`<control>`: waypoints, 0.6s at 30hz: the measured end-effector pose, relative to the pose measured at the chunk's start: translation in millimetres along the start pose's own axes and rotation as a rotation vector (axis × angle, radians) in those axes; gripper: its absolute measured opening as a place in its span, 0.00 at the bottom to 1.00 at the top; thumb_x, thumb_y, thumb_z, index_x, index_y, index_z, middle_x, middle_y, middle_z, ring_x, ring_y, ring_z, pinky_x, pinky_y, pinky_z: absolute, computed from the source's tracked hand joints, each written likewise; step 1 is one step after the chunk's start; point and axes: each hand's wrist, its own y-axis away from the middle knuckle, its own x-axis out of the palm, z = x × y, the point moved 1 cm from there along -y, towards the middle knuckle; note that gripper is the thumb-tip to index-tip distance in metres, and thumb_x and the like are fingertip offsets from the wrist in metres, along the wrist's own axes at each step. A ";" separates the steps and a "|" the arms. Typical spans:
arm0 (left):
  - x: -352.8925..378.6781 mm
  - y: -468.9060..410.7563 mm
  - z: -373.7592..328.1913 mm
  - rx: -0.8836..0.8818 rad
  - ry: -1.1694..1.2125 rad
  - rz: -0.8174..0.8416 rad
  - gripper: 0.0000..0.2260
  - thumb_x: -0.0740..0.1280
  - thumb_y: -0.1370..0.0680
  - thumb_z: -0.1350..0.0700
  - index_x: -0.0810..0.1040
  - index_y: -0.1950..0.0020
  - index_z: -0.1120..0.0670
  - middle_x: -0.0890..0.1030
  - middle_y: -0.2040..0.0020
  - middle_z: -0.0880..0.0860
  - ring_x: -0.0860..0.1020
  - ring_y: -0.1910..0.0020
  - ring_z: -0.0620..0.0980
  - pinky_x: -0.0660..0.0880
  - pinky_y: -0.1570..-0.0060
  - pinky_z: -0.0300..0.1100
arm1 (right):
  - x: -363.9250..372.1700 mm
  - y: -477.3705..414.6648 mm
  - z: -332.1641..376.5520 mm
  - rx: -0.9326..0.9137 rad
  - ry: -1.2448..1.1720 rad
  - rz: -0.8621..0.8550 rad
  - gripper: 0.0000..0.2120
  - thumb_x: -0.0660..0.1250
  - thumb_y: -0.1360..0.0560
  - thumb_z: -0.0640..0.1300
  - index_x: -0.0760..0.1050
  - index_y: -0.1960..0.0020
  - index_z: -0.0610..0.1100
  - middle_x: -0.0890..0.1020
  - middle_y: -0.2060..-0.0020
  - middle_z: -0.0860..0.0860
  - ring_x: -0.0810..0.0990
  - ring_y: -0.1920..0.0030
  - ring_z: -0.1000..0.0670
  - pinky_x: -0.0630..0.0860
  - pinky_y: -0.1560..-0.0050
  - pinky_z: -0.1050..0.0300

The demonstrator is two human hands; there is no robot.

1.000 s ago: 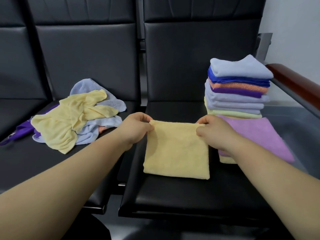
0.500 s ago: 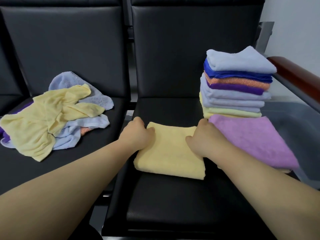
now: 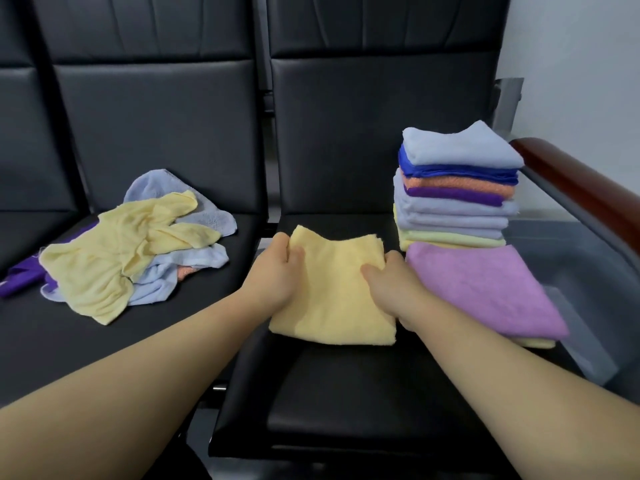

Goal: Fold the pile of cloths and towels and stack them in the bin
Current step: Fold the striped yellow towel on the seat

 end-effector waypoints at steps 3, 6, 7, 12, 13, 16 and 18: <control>-2.4 11.7 -34.4 0.033 0.088 -0.072 0.13 0.57 0.16 0.51 0.61 0.58 0.52 0.65 0.64 0.47 0.64 0.65 0.46 0.64 0.64 0.44 | -32.9 9.2 0.6 -0.120 -0.104 -0.099 0.24 0.60 0.15 0.54 0.63 0.23 0.43 0.74 0.42 0.50 0.74 0.45 0.47 0.71 0.48 0.51; 12.8 15.5 -76.3 0.032 0.096 -0.032 0.10 0.56 0.16 0.51 0.64 0.55 0.54 0.67 0.62 0.48 0.66 0.62 0.48 0.64 0.64 0.43 | -80.1 15.8 -9.2 -0.170 -0.130 -0.186 0.22 0.60 0.15 0.54 0.65 0.26 0.44 0.77 0.43 0.49 0.74 0.52 0.50 0.68 0.56 0.52; 20.8 15.4 -87.8 0.028 0.071 -0.013 0.10 0.56 0.16 0.51 0.66 0.53 0.55 0.68 0.60 0.48 0.66 0.62 0.48 0.64 0.64 0.43 | -93.6 16.6 -14.4 -0.161 -0.106 -0.204 0.22 0.60 0.15 0.54 0.65 0.26 0.44 0.77 0.44 0.49 0.73 0.54 0.51 0.67 0.60 0.52; 88.4 11.0 -130.8 0.030 0.055 0.096 0.13 0.56 0.16 0.51 0.69 0.45 0.61 0.74 0.54 0.52 0.70 0.58 0.49 0.68 0.62 0.45 | -153.5 8.4 -60.6 -0.062 -0.015 -0.311 0.20 0.63 0.16 0.55 0.69 0.31 0.43 0.78 0.36 0.44 0.72 0.49 0.46 0.67 0.52 0.51; 101.8 8.1 -133.4 0.019 0.057 0.109 0.12 0.56 0.16 0.51 0.69 0.45 0.61 0.74 0.54 0.52 0.70 0.59 0.49 0.68 0.63 0.45 | -161.1 4.9 -69.2 -0.045 -0.009 -0.335 0.18 0.64 0.17 0.54 0.69 0.34 0.44 0.78 0.37 0.44 0.72 0.49 0.46 0.66 0.53 0.52; 137.3 2.6 -139.3 -0.010 0.039 0.130 0.11 0.56 0.16 0.51 0.69 0.47 0.59 0.75 0.53 0.52 0.71 0.60 0.48 0.66 0.64 0.44 | -172.7 -7.4 -93.0 -0.001 0.036 -0.359 0.14 0.65 0.17 0.53 0.69 0.40 0.44 0.79 0.41 0.44 0.74 0.50 0.45 0.68 0.55 0.51; 156.1 1.9 -140.5 -0.026 0.012 0.138 0.10 0.56 0.15 0.51 0.68 0.47 0.57 0.74 0.54 0.51 0.71 0.61 0.46 0.65 0.65 0.43 | -172.5 -13.5 -107.4 0.029 0.080 -0.360 0.15 0.65 0.17 0.53 0.70 0.38 0.44 0.80 0.43 0.45 0.76 0.51 0.45 0.70 0.56 0.50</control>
